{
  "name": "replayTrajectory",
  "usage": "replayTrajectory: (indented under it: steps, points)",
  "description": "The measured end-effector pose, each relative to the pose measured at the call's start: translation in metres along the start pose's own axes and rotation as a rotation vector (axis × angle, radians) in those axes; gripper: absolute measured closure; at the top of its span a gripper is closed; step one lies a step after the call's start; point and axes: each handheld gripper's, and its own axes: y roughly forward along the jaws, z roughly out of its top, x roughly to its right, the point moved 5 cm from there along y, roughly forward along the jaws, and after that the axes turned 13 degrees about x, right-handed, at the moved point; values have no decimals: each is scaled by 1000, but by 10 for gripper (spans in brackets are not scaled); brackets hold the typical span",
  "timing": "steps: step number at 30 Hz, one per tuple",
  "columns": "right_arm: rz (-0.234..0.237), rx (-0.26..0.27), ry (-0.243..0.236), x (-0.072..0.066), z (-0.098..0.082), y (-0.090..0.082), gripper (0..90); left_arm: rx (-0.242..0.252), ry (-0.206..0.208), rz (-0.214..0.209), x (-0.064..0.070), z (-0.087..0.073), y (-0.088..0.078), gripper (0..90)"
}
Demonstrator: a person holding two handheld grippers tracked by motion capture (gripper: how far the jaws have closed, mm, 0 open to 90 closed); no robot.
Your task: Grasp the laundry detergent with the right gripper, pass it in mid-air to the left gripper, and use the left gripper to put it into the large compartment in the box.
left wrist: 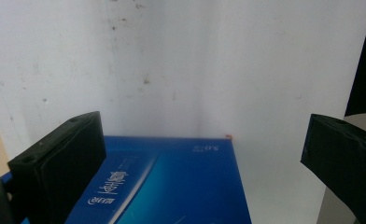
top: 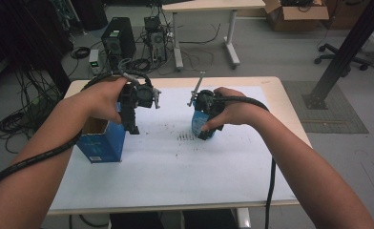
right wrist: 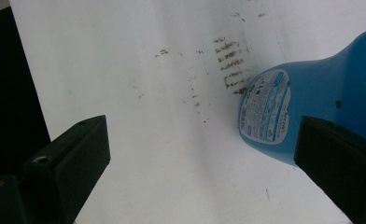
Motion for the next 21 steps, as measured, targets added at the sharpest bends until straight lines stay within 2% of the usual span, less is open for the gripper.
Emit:
replayTrajectory:
  steps: [6, 12, 21]
  points:
    - [3, 4, -8, 0, 1, 0, 37, -7, 7, -2, 0, 2, 1, 2]
    - [6, 2, -8, -2, -1, 1, 35, 7, 9, -5, 1, 3, 1, 2]
    - [1, -1, 6, -5, -15, 1, 36, 13, 7, -8, 3, 1, 4, 2]
